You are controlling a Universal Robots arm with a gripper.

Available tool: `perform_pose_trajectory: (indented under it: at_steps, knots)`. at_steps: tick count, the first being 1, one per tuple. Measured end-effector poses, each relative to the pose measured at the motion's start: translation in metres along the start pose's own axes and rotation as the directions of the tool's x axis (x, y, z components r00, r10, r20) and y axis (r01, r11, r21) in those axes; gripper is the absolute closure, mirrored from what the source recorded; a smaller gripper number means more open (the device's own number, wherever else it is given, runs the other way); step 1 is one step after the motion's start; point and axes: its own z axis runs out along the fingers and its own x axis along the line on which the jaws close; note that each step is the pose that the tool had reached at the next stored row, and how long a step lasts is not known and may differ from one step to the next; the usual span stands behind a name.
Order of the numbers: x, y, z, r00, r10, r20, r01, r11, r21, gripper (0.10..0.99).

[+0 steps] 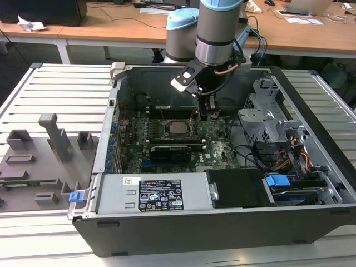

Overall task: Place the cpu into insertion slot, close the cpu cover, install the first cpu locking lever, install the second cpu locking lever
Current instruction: 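Close the cpu cover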

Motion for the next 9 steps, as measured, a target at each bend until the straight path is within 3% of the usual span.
perform_pose_trajectory:
  at_steps: [9]
  knots:
    - [0.0001, -0.0021, 0.0001, 1.0, 0.0, 0.0, 0.0, 1.0, 0.0, 0.98]
